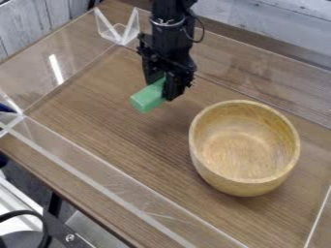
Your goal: Remove the green block from inside the brown bowl and put it on the table
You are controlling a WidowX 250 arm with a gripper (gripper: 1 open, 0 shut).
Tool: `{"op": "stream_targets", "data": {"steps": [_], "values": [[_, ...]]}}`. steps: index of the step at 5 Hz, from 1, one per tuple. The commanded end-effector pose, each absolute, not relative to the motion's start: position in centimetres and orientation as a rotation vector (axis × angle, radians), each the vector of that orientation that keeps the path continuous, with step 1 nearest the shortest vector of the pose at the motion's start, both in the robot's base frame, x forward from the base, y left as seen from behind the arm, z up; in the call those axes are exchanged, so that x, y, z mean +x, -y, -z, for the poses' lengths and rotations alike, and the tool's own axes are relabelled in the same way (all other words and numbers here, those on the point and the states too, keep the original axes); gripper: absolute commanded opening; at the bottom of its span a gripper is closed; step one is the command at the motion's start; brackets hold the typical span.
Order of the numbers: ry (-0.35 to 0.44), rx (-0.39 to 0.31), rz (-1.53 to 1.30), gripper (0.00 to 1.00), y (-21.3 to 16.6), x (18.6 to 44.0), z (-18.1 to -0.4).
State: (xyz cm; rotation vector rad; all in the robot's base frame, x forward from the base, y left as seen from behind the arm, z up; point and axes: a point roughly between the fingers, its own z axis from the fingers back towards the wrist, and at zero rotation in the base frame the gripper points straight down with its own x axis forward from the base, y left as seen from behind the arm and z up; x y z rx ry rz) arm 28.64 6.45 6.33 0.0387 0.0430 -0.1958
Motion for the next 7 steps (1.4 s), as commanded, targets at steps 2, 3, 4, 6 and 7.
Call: {"op": "stream_targets", "data": {"steps": [2,3,4,6,7], "values": [[-0.012,0.027,0.192,0.0,-6.7,29.5,-5.5],[-0.016,0.013,0.201,0.0,-6.5,29.6,-4.7],[-0.01,0.002,0.204,0.0,-6.4,29.8,-4.3],[0.005,-0.026,0.195,1.0,-6.3,29.6,-4.5],[0.024,-0.043,0.183,1.0,-6.5,29.4,-5.3]]}}
